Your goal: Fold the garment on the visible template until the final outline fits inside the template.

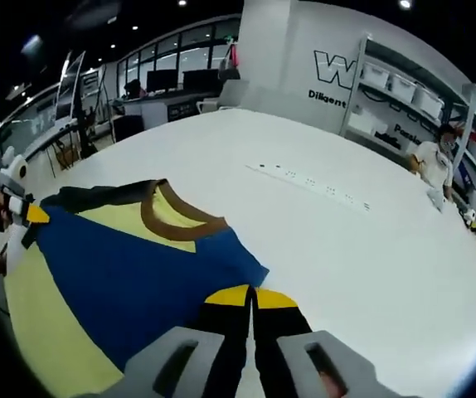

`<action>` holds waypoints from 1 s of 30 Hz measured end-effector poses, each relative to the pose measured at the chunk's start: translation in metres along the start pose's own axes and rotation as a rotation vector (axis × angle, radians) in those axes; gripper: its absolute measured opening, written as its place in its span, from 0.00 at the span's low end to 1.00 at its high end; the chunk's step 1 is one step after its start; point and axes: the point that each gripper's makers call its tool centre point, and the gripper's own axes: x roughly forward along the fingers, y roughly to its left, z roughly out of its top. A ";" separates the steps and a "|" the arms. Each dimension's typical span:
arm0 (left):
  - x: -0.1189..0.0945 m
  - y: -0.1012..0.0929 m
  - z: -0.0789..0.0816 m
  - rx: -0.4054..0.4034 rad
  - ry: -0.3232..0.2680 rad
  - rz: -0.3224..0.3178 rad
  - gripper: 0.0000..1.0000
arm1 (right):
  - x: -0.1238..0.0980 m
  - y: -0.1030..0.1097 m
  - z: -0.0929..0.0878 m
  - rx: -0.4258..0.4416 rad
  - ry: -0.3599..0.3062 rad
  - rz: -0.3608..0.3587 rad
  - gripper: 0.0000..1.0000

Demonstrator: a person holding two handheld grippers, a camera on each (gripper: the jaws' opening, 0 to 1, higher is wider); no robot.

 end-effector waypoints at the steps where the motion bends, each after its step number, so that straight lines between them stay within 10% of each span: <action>1: 0.003 -0.001 0.003 0.012 0.003 -0.003 0.00 | 0.000 -0.003 -0.001 0.004 0.002 -0.007 0.00; 20: 0.066 0.023 0.029 0.145 0.136 0.044 0.00 | 0.010 -0.022 -0.028 0.155 0.049 -0.041 0.00; 30: 0.065 0.031 0.034 0.181 0.091 0.073 0.00 | 0.014 -0.021 -0.035 0.124 0.068 -0.044 0.00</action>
